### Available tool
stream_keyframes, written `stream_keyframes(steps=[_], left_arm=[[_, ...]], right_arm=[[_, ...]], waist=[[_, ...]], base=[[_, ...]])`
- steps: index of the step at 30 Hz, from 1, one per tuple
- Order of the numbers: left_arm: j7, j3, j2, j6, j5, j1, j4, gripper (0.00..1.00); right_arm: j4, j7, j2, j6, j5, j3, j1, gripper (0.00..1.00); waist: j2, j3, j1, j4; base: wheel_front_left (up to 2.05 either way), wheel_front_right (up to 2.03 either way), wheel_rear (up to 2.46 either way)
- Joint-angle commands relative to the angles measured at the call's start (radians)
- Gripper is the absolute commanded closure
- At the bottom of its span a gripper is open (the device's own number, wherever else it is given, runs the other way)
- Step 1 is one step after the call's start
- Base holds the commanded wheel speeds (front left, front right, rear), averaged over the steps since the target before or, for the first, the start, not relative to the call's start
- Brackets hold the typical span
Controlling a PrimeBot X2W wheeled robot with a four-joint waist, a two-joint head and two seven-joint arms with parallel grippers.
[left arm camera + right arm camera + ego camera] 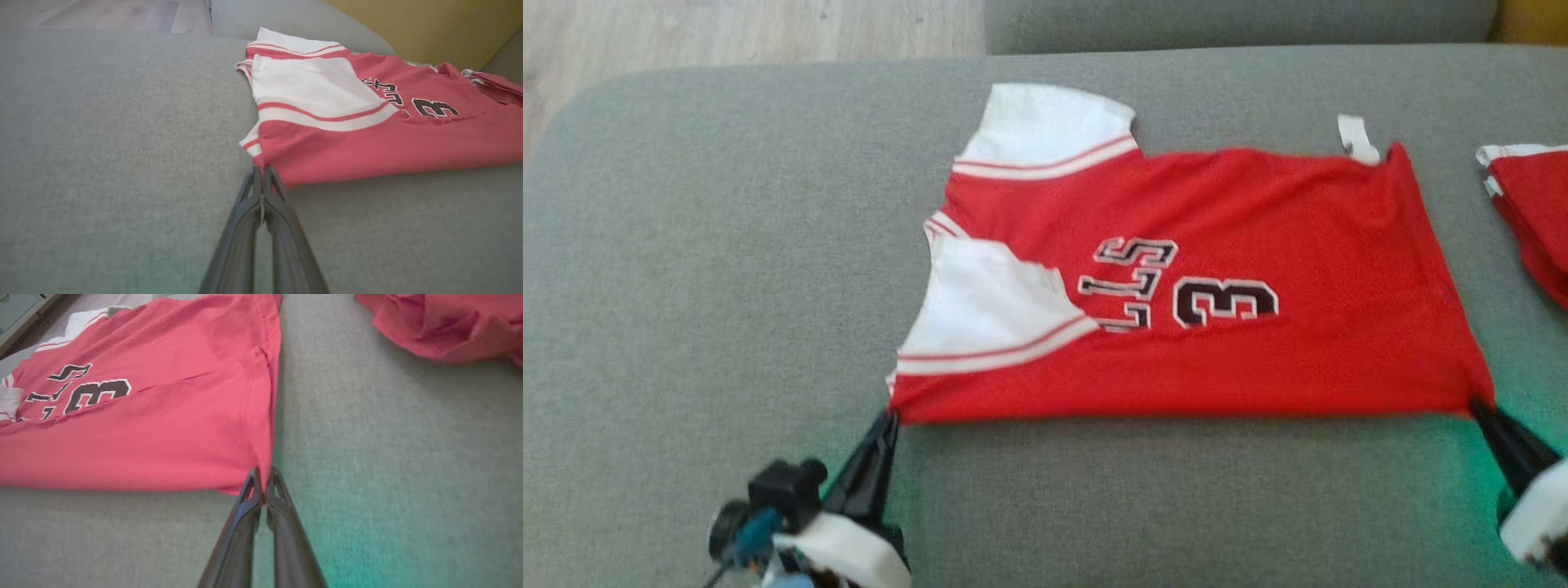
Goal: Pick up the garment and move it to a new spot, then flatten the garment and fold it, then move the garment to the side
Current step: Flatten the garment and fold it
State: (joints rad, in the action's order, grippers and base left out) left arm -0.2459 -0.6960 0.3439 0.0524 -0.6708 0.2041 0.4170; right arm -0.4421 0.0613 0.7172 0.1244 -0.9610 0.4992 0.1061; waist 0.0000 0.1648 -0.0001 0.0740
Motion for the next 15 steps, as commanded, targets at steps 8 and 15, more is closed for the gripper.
stream_keyframes(steps=[8,15], left_arm=[[0.04,0.011,0.063,0.068,-0.028,-0.136,-0.165,1.0],[0.086,-0.009,0.083,0.088,-0.033,-0.175,-0.224,0.9]], right_arm=[[0.086,0.007,0.023,0.006,0.028,-0.101,-0.193,1.0],[0.132,-0.043,-0.022,0.006,0.083,-0.195,-0.252,0.96]], waist=[[0.0,-0.034,0.0001,0.008],[0.0,-0.038,0.0001,-0.001]], base=[[0.0,0.0,0.0],[0.0,0.0,0.0]])
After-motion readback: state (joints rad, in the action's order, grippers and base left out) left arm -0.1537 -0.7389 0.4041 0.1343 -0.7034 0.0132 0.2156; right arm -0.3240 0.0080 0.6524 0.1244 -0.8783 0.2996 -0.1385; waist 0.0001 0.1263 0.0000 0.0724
